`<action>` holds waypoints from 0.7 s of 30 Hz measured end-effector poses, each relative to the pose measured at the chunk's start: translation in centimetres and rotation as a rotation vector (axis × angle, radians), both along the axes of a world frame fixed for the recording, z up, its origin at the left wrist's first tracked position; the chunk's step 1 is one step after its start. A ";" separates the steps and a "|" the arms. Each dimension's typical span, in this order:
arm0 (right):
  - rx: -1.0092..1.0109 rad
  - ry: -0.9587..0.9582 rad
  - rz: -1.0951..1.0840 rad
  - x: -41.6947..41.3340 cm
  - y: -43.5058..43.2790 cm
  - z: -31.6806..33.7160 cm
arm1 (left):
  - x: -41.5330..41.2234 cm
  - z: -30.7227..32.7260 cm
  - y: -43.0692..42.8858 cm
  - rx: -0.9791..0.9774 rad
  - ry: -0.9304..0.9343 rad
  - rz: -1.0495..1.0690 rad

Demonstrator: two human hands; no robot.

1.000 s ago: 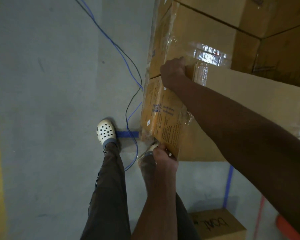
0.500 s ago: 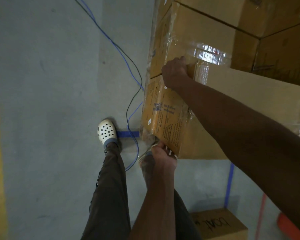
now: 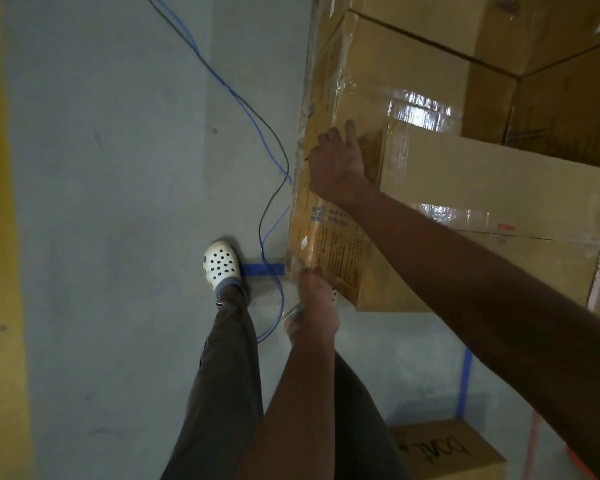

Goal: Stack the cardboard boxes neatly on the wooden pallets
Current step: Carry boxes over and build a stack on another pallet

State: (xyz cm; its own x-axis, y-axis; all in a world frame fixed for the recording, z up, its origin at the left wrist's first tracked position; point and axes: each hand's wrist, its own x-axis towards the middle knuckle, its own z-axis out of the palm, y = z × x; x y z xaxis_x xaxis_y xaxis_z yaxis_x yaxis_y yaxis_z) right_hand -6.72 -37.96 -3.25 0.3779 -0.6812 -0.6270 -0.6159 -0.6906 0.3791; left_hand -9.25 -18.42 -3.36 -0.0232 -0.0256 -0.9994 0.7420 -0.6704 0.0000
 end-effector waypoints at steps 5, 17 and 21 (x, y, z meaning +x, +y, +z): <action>-0.121 -0.566 -0.141 -1.8 2.8 4.3 | 2.2 4.6 -0.8 -0.178 -0.311 -0.228; -0.630 -1.040 -1.345 -23.8 6.8 13.3 | -10.5 12.5 -15.1 -1.172 -0.785 -1.039; -0.853 -1.040 -1.652 -34.2 9.6 13.3 | -21.4 12.8 -17.3 -1.341 -0.745 -1.253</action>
